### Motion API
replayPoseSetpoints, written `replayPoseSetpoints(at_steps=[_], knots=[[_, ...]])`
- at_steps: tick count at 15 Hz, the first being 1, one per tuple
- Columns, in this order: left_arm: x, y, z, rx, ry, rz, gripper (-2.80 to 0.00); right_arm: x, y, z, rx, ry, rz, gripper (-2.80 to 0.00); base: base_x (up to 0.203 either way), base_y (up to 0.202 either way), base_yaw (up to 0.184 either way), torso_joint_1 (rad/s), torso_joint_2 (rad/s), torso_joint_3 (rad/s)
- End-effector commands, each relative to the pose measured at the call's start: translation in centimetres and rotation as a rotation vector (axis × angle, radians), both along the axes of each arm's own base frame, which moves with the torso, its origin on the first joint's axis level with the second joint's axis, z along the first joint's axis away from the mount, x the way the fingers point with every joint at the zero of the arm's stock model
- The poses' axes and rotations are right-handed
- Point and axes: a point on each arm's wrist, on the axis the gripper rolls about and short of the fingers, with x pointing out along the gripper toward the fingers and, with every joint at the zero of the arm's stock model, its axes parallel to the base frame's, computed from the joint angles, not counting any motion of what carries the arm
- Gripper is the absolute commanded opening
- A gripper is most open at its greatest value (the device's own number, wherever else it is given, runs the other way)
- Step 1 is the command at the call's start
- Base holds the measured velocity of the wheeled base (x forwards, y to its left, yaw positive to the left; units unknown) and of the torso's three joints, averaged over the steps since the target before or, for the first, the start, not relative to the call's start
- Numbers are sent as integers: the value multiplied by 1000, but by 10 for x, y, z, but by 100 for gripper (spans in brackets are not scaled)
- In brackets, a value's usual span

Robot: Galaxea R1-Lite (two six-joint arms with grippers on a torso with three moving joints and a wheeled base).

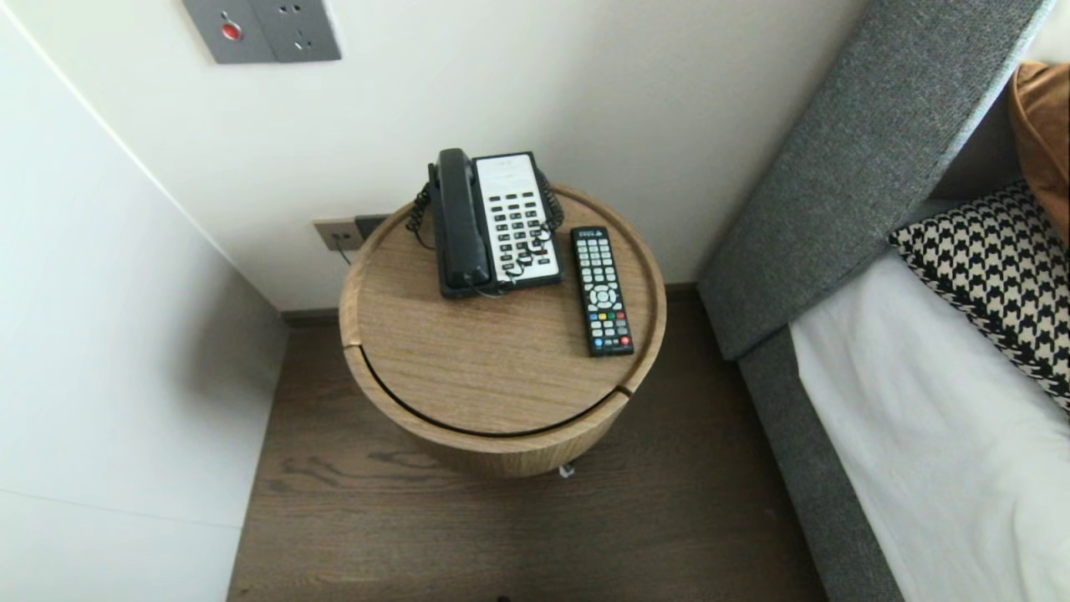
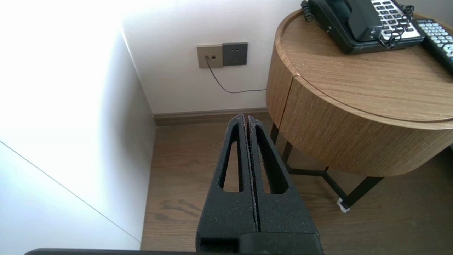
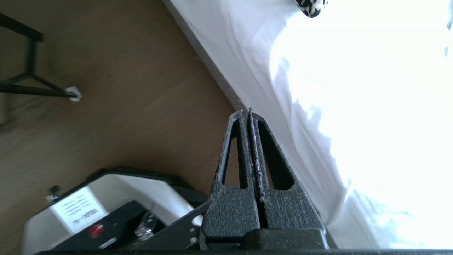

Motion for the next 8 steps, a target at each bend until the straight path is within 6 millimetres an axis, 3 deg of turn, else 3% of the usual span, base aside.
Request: replayPoseSetpoints(at_steps=[1, 8], knots=[[3, 0, -11, 0, 34, 0, -280, -8, 1, -29, -24, 14, -6, -280, 0, 0, 0, 0, 0, 0], [3, 0, -11, 0, 34, 0, -280, -6, 2, -128, -148, -108, 216, -280, 0, 0, 0, 0, 0, 0]])
